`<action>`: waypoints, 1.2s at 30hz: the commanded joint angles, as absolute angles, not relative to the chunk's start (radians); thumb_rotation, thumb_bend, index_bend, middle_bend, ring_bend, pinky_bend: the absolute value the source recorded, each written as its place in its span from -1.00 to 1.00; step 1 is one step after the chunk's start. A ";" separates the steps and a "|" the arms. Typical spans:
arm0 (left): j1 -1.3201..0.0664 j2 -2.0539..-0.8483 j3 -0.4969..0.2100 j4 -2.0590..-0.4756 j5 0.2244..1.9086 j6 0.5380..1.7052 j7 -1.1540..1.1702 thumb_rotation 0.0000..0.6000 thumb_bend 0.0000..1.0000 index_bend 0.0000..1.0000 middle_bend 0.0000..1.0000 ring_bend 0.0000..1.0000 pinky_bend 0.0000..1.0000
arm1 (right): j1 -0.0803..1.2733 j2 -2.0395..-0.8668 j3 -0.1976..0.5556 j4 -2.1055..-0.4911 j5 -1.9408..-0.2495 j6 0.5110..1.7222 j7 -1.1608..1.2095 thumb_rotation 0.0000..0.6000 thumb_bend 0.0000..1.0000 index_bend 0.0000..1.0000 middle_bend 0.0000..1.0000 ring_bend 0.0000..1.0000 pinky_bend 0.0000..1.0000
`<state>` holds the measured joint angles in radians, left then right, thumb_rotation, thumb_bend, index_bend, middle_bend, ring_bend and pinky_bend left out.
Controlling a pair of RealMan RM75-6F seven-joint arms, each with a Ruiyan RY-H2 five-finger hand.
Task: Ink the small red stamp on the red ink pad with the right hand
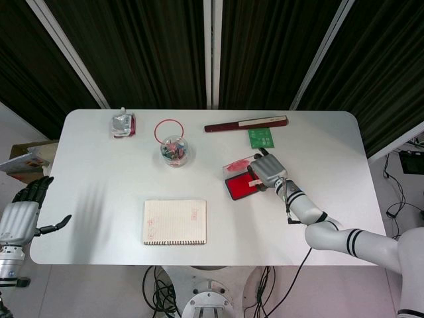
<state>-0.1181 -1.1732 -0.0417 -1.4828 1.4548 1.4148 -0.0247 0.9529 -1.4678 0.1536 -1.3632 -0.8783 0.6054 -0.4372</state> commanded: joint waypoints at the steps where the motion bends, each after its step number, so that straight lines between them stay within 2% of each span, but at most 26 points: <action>1: -0.120 -1.175 -0.042 -1.479 1.454 1.411 -0.030 -0.05 -0.68 -1.00 -0.88 -0.84 -0.59 | 0.978 -1.478 0.132 -1.362 -0.834 0.612 -0.467 1.00 -0.45 0.32 0.13 -0.66 -1.00; 25: -0.123 -1.180 -0.045 -1.456 1.446 1.404 -0.053 -0.05 -0.68 -1.00 -0.88 -0.84 -0.59 | 1.037 -1.528 0.074 -1.296 -0.758 0.621 -0.459 1.00 -0.40 0.33 0.15 -0.66 -1.00; 32: -0.120 -1.177 -0.044 -1.458 1.445 1.407 -0.054 -0.04 -0.68 -1.00 -0.88 -0.84 -0.59 | 1.036 -1.491 0.078 -1.352 -0.771 0.651 -0.447 1.00 -0.40 0.33 0.15 -0.66 -1.00; 36: -0.117 -1.172 -0.042 -1.465 1.447 1.412 -0.050 -0.06 -0.68 -1.00 -0.88 -0.84 -0.59 | 1.015 -1.425 0.084 -1.446 -0.810 0.701 -0.431 1.00 -0.40 0.33 0.15 -0.66 -1.00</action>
